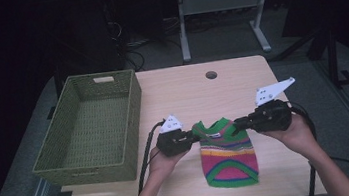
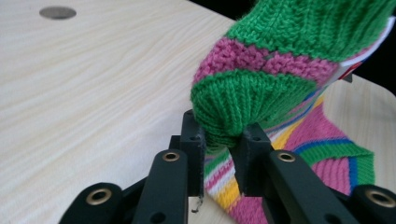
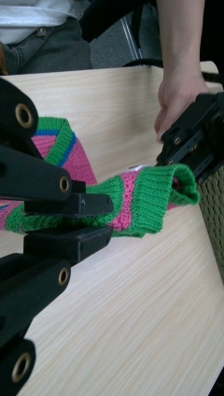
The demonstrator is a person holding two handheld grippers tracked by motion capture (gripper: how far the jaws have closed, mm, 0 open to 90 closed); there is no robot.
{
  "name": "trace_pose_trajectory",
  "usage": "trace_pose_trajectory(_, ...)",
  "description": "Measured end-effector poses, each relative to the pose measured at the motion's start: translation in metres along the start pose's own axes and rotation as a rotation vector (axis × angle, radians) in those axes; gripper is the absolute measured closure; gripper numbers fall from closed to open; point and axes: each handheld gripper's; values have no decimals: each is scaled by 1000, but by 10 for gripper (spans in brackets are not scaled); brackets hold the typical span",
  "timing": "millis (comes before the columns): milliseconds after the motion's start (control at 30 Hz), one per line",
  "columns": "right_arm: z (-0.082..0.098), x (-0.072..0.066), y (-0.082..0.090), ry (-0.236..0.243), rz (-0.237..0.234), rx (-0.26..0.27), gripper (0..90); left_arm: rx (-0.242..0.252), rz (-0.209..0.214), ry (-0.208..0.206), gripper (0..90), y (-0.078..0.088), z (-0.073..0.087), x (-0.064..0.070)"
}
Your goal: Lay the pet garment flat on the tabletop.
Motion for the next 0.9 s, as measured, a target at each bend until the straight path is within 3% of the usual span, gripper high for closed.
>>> trace_pose_trajectory(367,10,14,2,-43,49,-13,827,10,-34,-32,814,2,-18,2)
trace_pose_trajectory(733,13,32,-8,-73,93,-43,825,-2,-73,-8,828,-5,-25,-8)
trace_pose_trajectory(900,16,44,-13,-109,113,-39,822,-15,-95,6,828,-9,-24,-13)
Point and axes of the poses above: each handheld gripper's, and its own axes: y roughly backward along the jaws, z roughly out of its underside, x roughly to its right, and after that the axes turned 13 degrees about y, right-handed
